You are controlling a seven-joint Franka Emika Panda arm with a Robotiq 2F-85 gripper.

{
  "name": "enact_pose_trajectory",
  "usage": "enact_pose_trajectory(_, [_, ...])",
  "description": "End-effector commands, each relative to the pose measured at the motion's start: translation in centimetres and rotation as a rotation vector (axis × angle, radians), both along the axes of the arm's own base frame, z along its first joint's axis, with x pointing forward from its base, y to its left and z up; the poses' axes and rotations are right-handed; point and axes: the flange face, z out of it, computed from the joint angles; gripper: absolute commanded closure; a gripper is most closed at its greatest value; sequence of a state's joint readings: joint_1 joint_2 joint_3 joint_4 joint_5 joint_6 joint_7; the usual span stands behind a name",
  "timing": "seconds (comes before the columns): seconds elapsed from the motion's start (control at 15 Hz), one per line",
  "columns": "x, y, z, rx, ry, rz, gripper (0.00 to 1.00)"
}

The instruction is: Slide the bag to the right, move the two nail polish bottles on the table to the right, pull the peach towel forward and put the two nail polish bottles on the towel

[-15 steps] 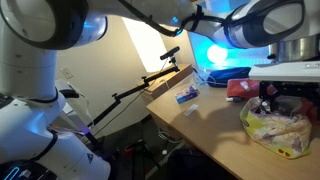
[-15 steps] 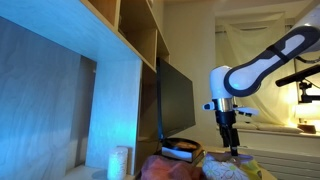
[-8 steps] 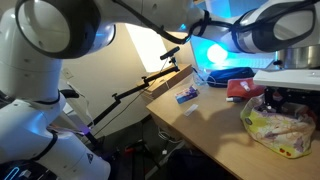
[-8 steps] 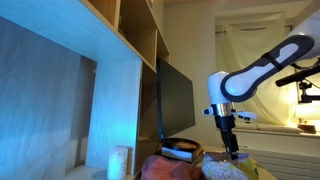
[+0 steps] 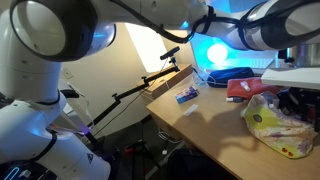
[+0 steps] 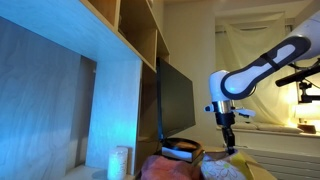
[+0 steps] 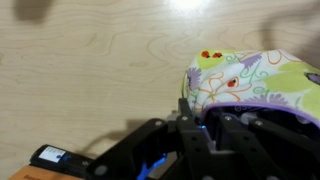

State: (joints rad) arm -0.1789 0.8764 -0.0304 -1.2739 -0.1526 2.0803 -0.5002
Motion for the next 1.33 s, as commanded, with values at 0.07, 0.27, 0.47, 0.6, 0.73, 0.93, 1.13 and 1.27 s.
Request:
enact_pose_trajectory(0.07, [0.3, -4.3, 2.2, 0.012, -0.053, -0.112, 1.0])
enact_pose_trajectory(0.27, [0.1, -6.2, 2.6, 0.018, -0.066, -0.146, 0.99])
enact_pose_trajectory(0.47, [0.0, -8.0, 2.7, 0.012, -0.084, -0.184, 0.98])
enact_pose_trajectory(0.6, [0.0, -9.0, 2.8, 0.016, -0.1, -0.219, 0.98])
enact_pose_trajectory(0.73, [-0.1, -10.3, 3.1, 0.009, -0.124, -0.276, 0.98])
enact_pose_trajectory(0.93, [-0.3, -12.2, 3.7, -0.001, -0.163, -0.352, 0.98])
enact_pose_trajectory(1.13, [-0.7, -14.0, 4.4, -0.019, -0.201, -0.413, 0.98])
enact_pose_trajectory(1.27, [-1.0, -14.9, 4.8, -0.036, -0.23, -0.447, 0.98])
